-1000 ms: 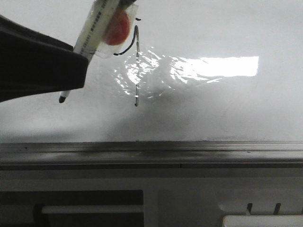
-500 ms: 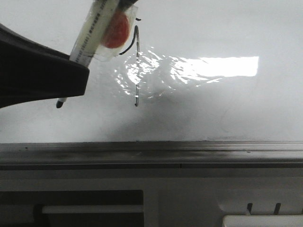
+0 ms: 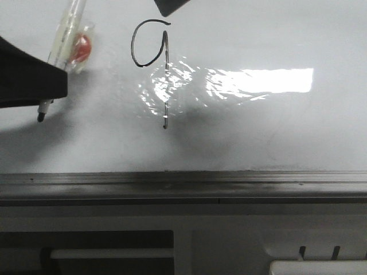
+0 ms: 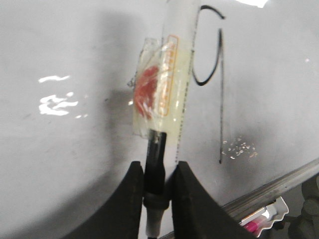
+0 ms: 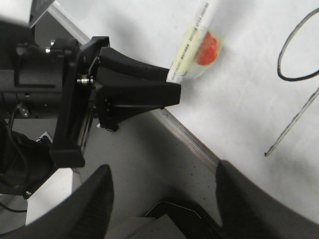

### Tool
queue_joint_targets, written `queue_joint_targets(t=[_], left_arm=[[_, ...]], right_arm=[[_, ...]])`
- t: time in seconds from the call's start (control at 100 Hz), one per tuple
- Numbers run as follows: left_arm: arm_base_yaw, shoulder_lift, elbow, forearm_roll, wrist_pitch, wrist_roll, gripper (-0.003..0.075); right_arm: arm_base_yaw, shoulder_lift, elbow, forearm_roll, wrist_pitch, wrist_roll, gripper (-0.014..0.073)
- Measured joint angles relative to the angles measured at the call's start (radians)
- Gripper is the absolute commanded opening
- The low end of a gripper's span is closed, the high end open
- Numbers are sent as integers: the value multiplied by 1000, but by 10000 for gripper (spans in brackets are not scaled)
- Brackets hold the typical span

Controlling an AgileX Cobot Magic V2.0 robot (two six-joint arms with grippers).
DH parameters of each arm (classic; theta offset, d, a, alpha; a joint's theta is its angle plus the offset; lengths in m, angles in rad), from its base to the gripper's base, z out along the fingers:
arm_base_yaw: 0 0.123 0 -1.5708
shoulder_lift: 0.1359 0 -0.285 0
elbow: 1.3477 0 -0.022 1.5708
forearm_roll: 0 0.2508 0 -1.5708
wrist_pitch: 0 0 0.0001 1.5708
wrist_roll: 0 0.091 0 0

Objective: Write number 9 on whiteboard

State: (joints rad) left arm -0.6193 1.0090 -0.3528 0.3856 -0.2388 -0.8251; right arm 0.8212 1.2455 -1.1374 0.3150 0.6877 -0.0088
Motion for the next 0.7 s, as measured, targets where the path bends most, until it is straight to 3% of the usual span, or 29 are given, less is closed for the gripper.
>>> queue_joint_targets(t=[0.26, 0.7], left_arm=[[0, 32, 0, -175, 37, -2, -20], [-6, 69, 0, -191, 3, -2, -3]], right_arm=[[0, 0, 0, 0, 1, 0, 389], [0, 0, 0, 0, 3, 0, 389]])
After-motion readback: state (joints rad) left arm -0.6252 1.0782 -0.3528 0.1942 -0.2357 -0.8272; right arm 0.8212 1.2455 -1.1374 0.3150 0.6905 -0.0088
